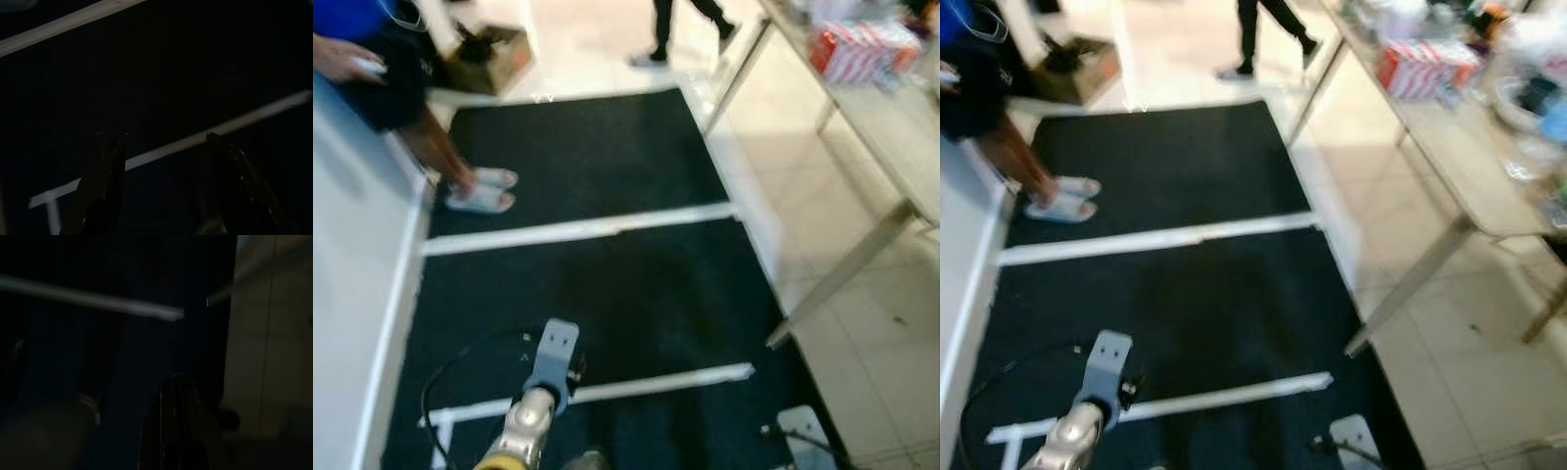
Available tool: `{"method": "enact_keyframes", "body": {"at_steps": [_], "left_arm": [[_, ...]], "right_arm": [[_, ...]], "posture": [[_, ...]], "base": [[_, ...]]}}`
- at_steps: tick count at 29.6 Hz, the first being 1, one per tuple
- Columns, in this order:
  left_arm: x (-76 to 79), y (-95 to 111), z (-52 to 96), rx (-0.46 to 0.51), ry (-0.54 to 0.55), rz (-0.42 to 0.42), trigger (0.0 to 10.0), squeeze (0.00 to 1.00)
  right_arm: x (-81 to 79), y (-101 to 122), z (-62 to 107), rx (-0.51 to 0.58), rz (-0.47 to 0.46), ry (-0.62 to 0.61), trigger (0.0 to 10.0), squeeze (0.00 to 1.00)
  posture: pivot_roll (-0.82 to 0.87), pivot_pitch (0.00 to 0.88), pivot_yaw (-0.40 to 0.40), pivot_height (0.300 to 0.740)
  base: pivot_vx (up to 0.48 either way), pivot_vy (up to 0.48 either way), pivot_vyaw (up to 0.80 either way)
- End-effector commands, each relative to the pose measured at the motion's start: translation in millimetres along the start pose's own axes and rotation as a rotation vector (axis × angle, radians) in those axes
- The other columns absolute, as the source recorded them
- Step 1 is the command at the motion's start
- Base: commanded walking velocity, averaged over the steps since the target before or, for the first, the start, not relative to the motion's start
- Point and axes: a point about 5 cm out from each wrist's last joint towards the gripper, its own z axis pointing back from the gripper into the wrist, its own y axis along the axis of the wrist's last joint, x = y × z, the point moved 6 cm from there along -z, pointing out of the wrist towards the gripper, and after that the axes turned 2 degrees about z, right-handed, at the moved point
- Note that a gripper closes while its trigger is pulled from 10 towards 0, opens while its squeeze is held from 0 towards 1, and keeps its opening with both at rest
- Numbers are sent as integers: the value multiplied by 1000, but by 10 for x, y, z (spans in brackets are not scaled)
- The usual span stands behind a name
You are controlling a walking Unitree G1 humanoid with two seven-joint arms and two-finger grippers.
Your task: Restocking fridge
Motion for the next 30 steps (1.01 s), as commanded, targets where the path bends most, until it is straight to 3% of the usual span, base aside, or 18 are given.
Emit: {"method": "enact_keyframes", "body": {"at_steps": [1, 12, 30], "left_arm": [[0, -53, 6, -23, 1, -2, 10000, 0], [5, -84, 12, -33, 3, -3, 10000, 0], [21, -107, 13, -41, -1, -6, 10000, 0]], "right_arm": [[-85, -92, 37, -20, -15, 17, 10000, 0], [-83, -103, 41, -23, -23, 16, 10000, 0], [-62, -119, 41, -33, -33, 10, 10000, 0]], "posture": [[-85, 143, -18, 740], [-85, 142, -19, 740], [-87, 139, -19, 740]], "base": [[401, 0, 0], [400, 0, 0], [396, 0, -711]]}}
